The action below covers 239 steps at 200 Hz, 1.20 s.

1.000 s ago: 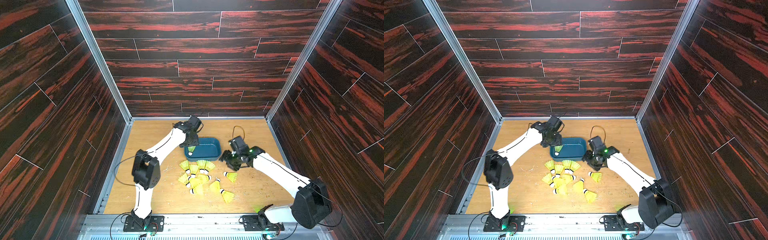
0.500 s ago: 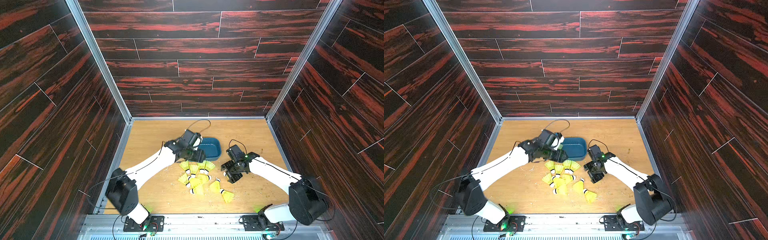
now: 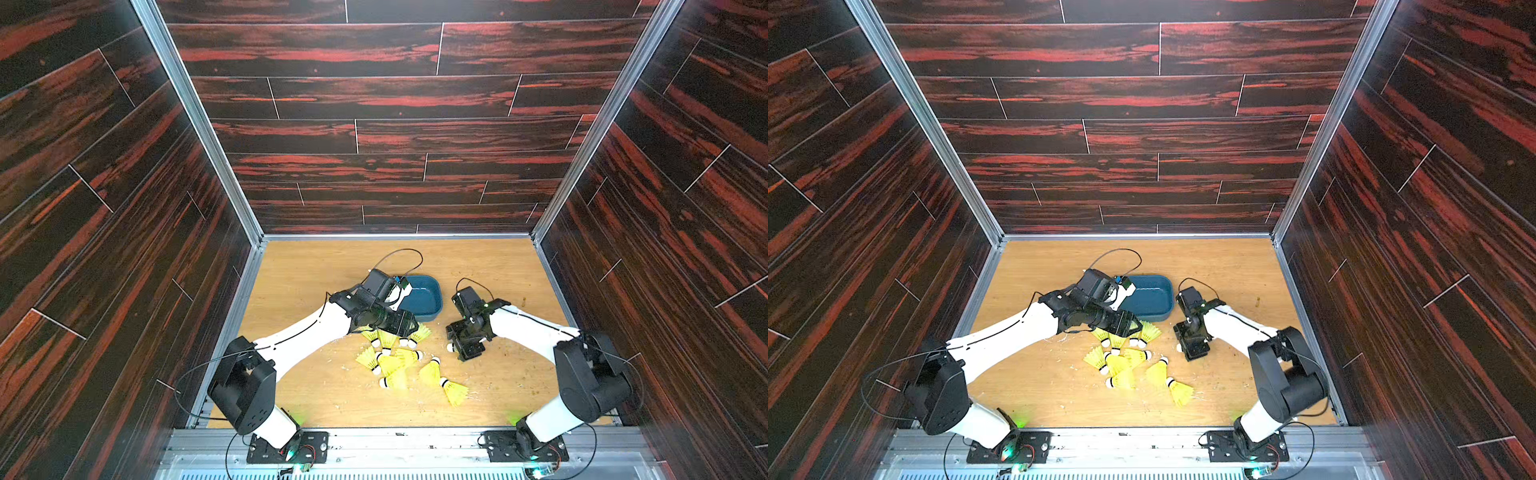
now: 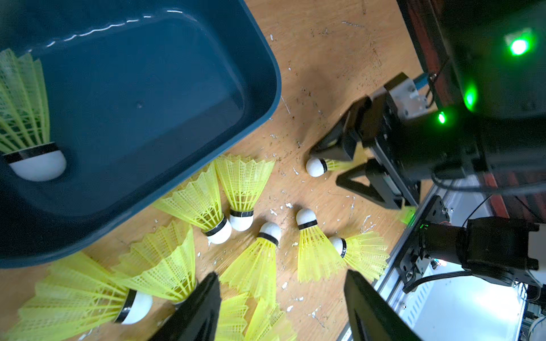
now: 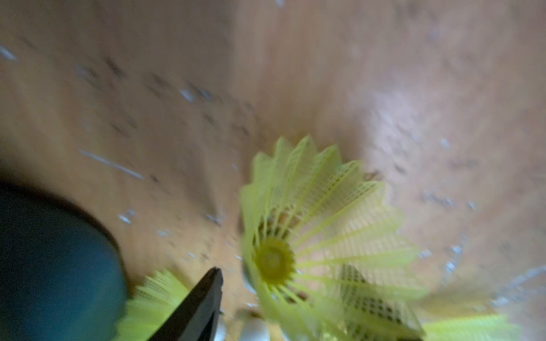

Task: Put the shuttlecocks into the storage box
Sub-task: Pick up the shuttlecock at the center of the board.

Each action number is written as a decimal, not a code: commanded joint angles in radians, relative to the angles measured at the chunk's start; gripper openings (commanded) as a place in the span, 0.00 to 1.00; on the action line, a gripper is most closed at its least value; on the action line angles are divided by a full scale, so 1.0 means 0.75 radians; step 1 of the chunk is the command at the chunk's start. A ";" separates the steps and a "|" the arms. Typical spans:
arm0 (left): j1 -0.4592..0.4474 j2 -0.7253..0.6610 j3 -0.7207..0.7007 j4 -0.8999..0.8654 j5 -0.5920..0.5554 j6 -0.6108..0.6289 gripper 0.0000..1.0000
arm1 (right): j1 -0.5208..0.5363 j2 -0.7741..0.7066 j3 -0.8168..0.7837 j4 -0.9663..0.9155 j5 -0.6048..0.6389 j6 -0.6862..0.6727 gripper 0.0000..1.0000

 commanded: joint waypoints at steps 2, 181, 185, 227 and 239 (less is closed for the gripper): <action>-0.004 -0.057 -0.022 0.032 0.022 -0.023 0.70 | -0.028 0.040 0.041 -0.028 0.041 -0.094 0.65; -0.006 -0.196 -0.276 0.219 0.073 -0.192 0.68 | 0.062 0.143 0.050 -0.022 0.089 -0.172 0.37; -0.005 -0.196 -0.279 0.219 0.074 -0.192 0.68 | 0.062 0.145 0.049 -0.025 0.089 -0.175 0.36; -0.006 -0.206 -0.301 0.234 0.059 -0.215 0.67 | 0.062 0.127 0.047 -0.042 0.088 -0.195 0.25; -0.003 -0.212 -0.312 0.252 0.052 -0.236 0.67 | 0.062 0.113 0.061 -0.059 0.109 -0.218 0.23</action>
